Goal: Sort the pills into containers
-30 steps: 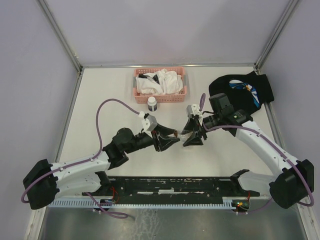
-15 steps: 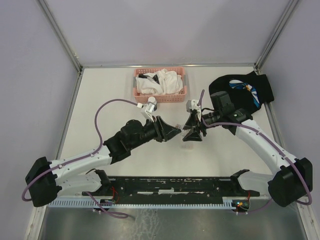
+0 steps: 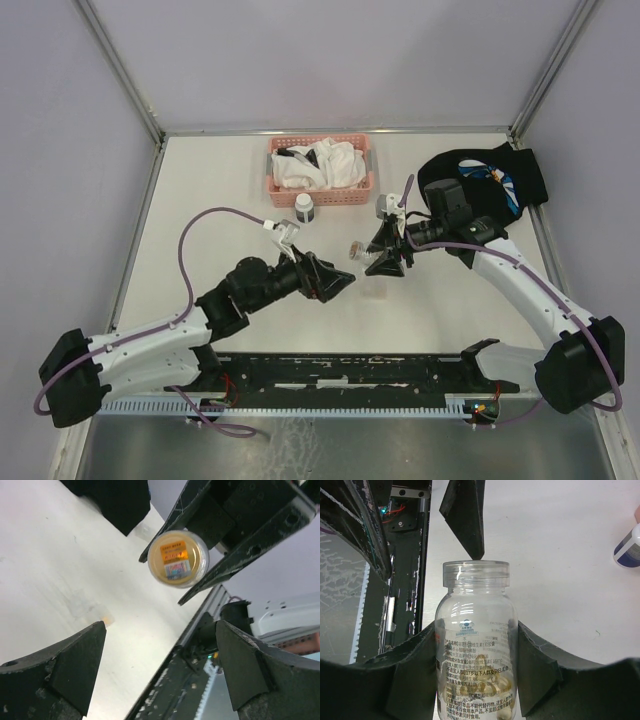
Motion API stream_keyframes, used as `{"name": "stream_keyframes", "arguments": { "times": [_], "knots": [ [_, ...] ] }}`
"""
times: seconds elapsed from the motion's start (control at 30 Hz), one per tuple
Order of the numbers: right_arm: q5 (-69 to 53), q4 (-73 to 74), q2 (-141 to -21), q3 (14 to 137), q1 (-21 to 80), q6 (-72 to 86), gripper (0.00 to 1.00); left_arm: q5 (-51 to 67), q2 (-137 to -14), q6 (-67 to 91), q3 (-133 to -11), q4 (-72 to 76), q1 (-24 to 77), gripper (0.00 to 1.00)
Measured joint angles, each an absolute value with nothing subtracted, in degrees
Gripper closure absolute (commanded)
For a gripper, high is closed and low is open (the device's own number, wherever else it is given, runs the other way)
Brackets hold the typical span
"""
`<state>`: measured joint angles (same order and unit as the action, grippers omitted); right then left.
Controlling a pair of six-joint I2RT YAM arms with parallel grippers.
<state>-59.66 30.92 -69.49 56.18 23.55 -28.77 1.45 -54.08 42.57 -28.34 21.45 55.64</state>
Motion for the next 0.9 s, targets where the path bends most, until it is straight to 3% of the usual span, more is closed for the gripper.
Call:
{"name": "stream_keyframes", "arguments": {
  "times": [0.27,0.47,0.7,0.9],
  "knots": [
    [-60.3,31.0,-69.5,56.2,23.6,-30.0,0.98,4.5,-46.7,14.2,-15.6,35.1,55.6,0.01],
    [-61.0,31.9,-69.5,56.2,23.6,-31.7,0.98,7.8,-52.4,-8.0,-11.7,47.7,54.8,0.0],
    [-61.4,34.0,-69.5,56.2,23.6,-34.6,0.98,26.8,-61.6,-9.8,-20.9,51.5,42.7,0.02],
    [-61.4,34.9,-69.5,56.2,23.5,-36.2,0.98,39.5,-64.7,-7.0,-26.4,53.9,40.8,0.08]
  ]
}}
